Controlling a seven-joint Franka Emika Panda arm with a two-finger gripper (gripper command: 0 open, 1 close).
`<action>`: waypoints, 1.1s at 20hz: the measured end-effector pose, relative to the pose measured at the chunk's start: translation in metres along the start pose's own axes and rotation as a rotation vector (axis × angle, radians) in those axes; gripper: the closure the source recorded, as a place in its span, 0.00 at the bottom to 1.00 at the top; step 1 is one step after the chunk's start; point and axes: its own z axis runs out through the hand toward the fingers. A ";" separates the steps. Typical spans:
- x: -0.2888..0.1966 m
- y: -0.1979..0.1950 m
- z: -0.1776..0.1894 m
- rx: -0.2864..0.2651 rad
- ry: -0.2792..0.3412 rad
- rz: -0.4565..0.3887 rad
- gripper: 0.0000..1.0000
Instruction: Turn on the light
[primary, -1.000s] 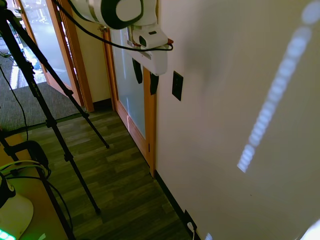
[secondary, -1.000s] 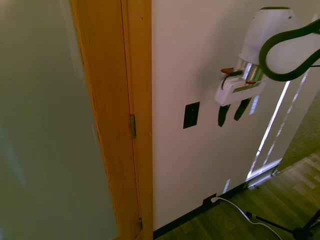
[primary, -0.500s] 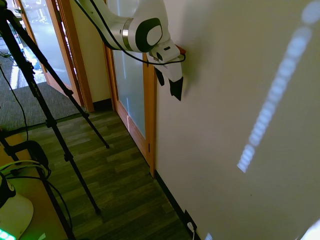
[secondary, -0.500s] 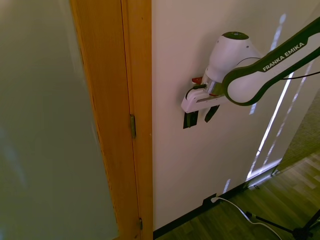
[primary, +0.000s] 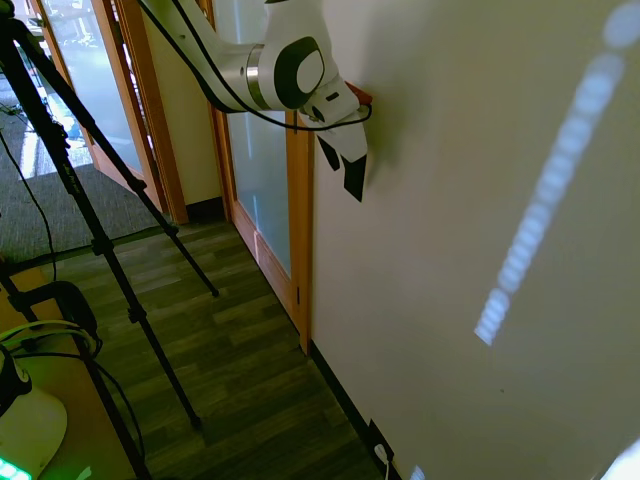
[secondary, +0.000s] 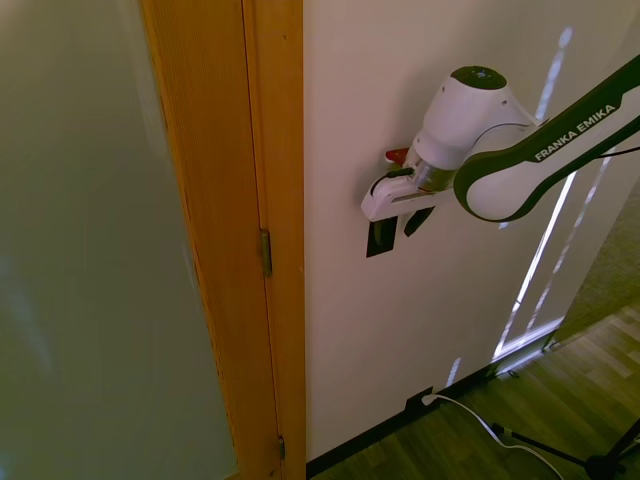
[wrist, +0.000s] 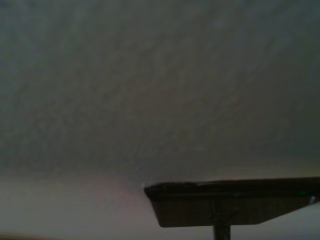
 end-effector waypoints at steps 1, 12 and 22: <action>0.000 0.000 0.000 0.002 0.001 0.000 1.00; 0.004 -0.005 0.016 0.015 0.005 0.024 1.00; 0.004 -0.003 0.015 0.052 0.007 0.043 1.00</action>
